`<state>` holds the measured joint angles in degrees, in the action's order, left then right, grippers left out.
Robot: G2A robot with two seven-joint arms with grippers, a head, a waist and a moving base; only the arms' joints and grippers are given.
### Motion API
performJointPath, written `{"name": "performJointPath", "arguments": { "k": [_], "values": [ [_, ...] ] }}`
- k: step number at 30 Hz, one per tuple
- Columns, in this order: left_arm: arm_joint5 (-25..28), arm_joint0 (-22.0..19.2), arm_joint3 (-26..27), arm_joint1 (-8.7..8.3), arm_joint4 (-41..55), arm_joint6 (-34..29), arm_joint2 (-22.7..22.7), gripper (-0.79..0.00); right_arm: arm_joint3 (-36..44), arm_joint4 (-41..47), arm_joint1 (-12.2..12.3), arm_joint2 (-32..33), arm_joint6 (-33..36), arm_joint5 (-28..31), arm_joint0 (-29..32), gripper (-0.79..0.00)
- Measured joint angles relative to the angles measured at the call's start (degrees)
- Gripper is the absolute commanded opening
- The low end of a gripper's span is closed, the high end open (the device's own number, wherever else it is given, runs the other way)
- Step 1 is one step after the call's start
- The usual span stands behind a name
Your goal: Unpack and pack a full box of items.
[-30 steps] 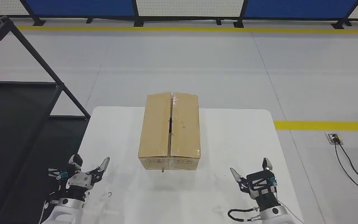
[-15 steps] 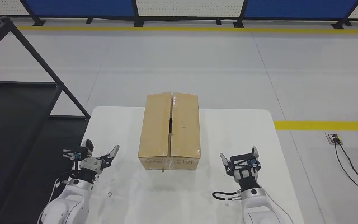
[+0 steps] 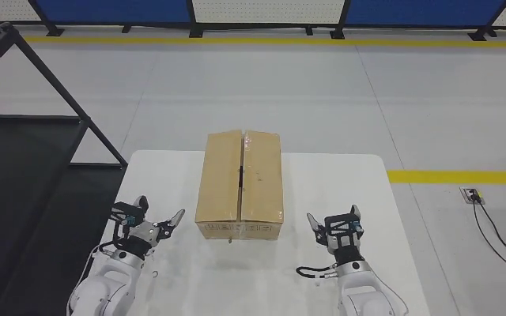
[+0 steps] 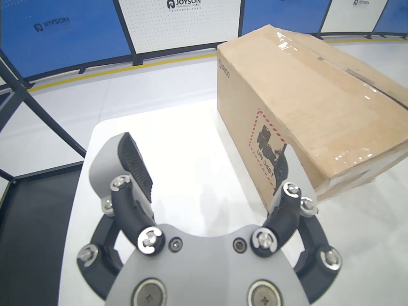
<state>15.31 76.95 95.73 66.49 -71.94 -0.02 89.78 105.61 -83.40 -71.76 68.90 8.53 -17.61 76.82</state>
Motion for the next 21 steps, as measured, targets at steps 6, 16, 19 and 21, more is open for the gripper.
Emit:
{"name": "performJointPath", "arguments": {
  "k": [6, 16, 19, 21],
  "values": [
    [1.24, -0.48, -1.43, 0.0, -1.6, -0.69, -1.54, 0.0, -0.43, 0.7, -0.26, 0.79, -0.78, 0.73, 0.59, 0.0],
    [2.74, -0.54, -1.44, -0.05, -4.03, -0.67, -3.26, 0.0, 1.24, 0.25, -0.1, 2.82, -4.66, 6.2, 3.37, 0.0],
    [2.89, -0.37, -1.11, 0.0, -4.43, -0.22, -3.92, 0.0, 1.73, 0.03, -0.08, 3.43, -4.95, 7.06, 4.06, 0.0],
    [3.46, -0.14, -0.8, -0.01, -4.91, 0.0, -4.4, 0.0, 1.97, 0.06, -0.11, 3.76, -4.96, 7.23, 4.42, 0.0]
  ]
}}
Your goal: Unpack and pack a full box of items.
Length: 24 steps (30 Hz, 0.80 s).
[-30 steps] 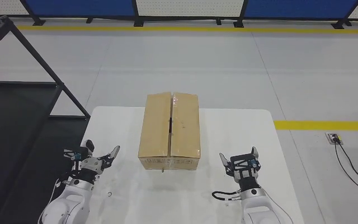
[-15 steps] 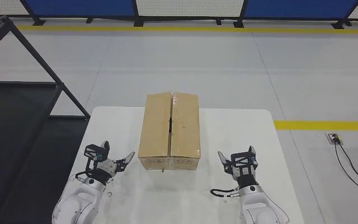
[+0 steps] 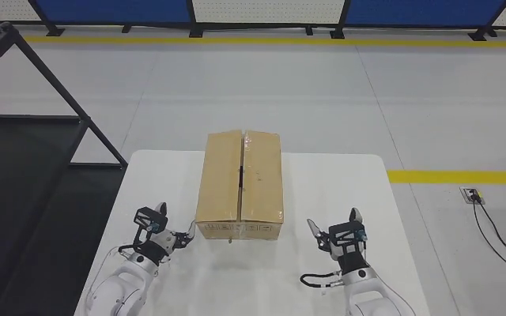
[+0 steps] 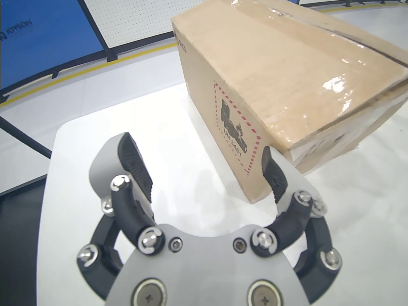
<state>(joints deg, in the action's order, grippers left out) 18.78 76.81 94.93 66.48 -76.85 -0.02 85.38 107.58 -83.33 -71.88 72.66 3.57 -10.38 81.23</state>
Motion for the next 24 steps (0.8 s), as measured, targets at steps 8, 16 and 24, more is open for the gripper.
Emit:
{"name": "performJointPath", "arguments": {
  "k": [8, 16, 24],
  "values": [
    [-0.2, 0.72, 0.66, 0.0, -0.9, 1.29, -0.61, 0.0, 0.79, -0.08, -0.21, 0.65, -0.28, 0.34, 0.88, 0.0],
    [-2.59, 1.66, 0.55, -0.1, 3.1, 2.46, 3.06, 0.0, 1.06, -0.92, -0.47, 0.59, 0.42, 0.96, 0.88, 0.0],
    [-4.45, -0.07, -0.57, -0.05, 4.25, 0.8, 3.81, 0.0, 1.59, -4.61, -0.51, -0.09, -0.51, 3.35, 1.29, 0.0]
  ]
}}
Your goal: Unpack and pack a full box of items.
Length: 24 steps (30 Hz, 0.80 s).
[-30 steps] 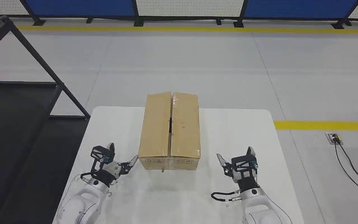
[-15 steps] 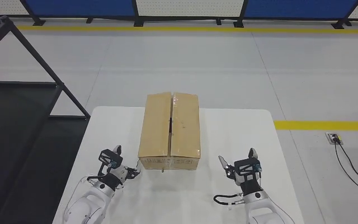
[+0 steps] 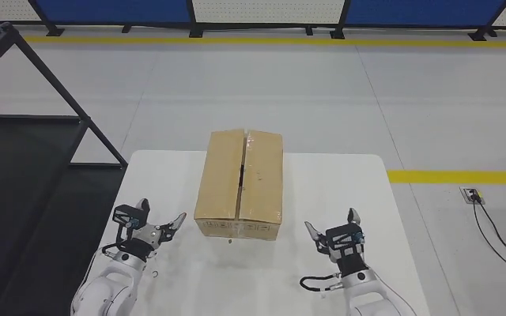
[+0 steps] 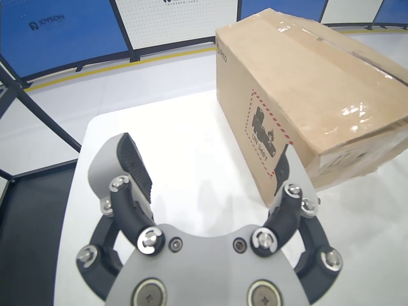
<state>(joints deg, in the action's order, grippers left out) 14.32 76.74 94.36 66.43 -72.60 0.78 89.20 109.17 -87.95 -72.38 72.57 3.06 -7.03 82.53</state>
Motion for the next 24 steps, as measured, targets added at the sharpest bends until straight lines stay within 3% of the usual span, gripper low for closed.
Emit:
{"name": "performJointPath", "arguments": {
  "k": [7, 18, 24],
  "values": [
    [-1.68, -2.44, -2.08, 0.32, 0.23, -1.24, -1.7, 0.0, 2.72, -9.0, 0.08, -3.06, -3.35, 1.46, 2.54, 0.0],
    [-1.38, -5.0, -4.25, 0.69, -1.22, -1.84, -4.93, 0.0, 2.81, -9.71, 0.09, -3.15, -3.44, 1.32, 2.54, 0.0],
    [-1.08, -5.85, -5.03, 0.81, -1.69, -1.77, -5.82, 0.0, 3.33, -19.76, -0.1, -6.98, -5.75, 1.08, 1.35, 0.0]
  ]
}}
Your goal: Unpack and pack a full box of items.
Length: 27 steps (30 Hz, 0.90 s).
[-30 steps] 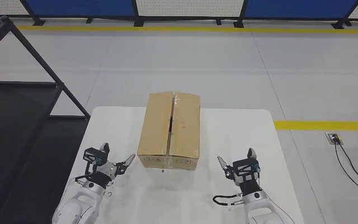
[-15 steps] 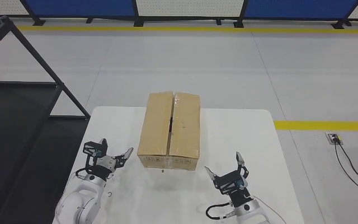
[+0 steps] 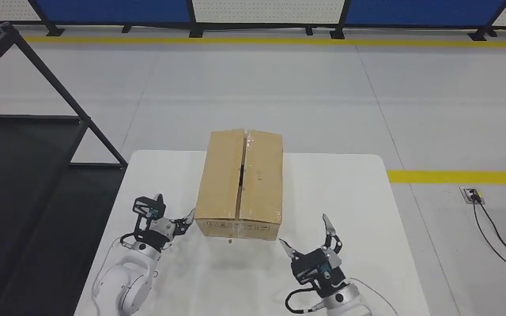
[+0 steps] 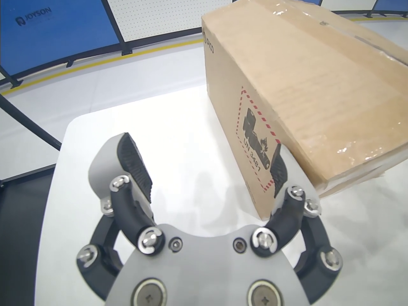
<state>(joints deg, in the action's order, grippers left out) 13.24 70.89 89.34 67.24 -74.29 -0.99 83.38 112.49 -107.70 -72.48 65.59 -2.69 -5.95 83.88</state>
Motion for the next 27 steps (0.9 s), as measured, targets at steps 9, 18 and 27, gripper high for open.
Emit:
{"name": "performJointPath", "arguments": {
  "k": [9, 18, 27],
  "values": [
    [1.55, 0.41, 0.93, 0.08, 0.26, 0.62, -0.9, 0.0, -0.84, -18.82, -0.86, -6.13, 5.63, -3.13, -3.01, 0.0],
    [2.18, 1.87, 2.04, 0.24, -0.85, 1.68, -2.7, 0.0, -3.73, -30.68, -2.23, -9.9, 13.5, -4.74, -7.25, 0.0],
    [1.65, 3.75, 3.1, 0.34, 1.65, 4.19, -1.8, 0.0, -4.5, -31.53, -2.55, -10.53, 14.08, -4.94, -8.13, 0.0]
  ]
}}
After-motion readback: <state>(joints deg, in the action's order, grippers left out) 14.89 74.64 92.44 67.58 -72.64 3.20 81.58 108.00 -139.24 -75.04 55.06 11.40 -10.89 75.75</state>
